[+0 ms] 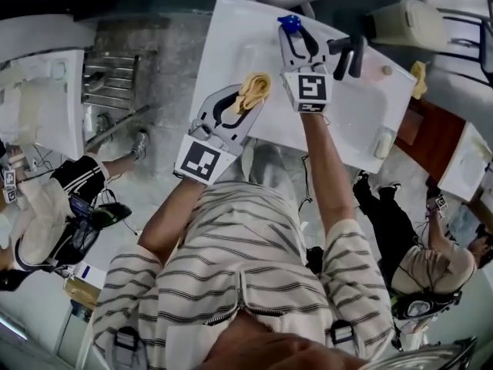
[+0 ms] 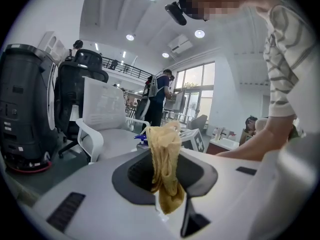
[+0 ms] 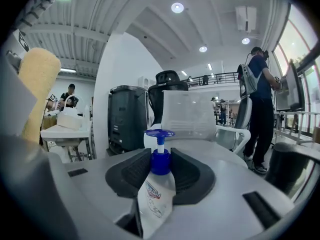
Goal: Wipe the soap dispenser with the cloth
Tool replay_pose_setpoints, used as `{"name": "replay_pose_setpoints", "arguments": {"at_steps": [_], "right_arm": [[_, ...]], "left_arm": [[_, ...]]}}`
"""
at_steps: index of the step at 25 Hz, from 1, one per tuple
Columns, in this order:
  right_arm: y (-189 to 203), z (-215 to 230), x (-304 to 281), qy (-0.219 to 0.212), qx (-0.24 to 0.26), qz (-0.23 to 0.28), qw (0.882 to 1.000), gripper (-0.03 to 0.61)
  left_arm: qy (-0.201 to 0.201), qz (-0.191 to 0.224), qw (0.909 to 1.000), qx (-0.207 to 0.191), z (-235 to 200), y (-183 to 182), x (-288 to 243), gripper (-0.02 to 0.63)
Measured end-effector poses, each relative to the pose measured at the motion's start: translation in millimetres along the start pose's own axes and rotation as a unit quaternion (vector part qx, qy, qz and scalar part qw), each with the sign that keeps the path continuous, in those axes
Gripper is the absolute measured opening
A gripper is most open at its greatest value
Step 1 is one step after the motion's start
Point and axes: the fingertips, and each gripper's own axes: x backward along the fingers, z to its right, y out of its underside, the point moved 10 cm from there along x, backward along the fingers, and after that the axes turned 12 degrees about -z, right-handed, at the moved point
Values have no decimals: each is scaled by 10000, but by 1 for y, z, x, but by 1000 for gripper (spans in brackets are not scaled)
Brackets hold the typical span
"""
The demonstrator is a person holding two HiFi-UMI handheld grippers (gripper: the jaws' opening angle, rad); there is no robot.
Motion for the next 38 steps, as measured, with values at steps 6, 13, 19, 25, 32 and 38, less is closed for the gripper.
{"name": "replay_pose_setpoints", "arguments": {"at_steps": [6, 13, 19, 25, 32, 38], "right_arm": [[13, -1, -9, -34, 14, 46, 10000, 124], [15, -1, -5, -78, 75, -83, 9999, 149], [12, -4, -3, -223, -57, -214, 9995, 253], [0, -6, 17, -137, -397, -112, 9991, 262], [-13, -17, 66, -91, -824, 48, 9965, 250], [-35, -28, 120, -131, -925, 354, 9950, 207]], "left_arm": [[109, 13, 9999, 80, -2, 5, -4, 97], [181, 76, 9996, 192, -1, 2, -6, 97], [202, 122, 9995, 210, 2, 0, -6, 97], [23, 211, 9994, 262, 6, -3, 1, 97], [-313, 304, 9989, 139, 30, -12, 22, 97], [-641, 405, 9970, 134, 49, -23, 40, 97]]}}
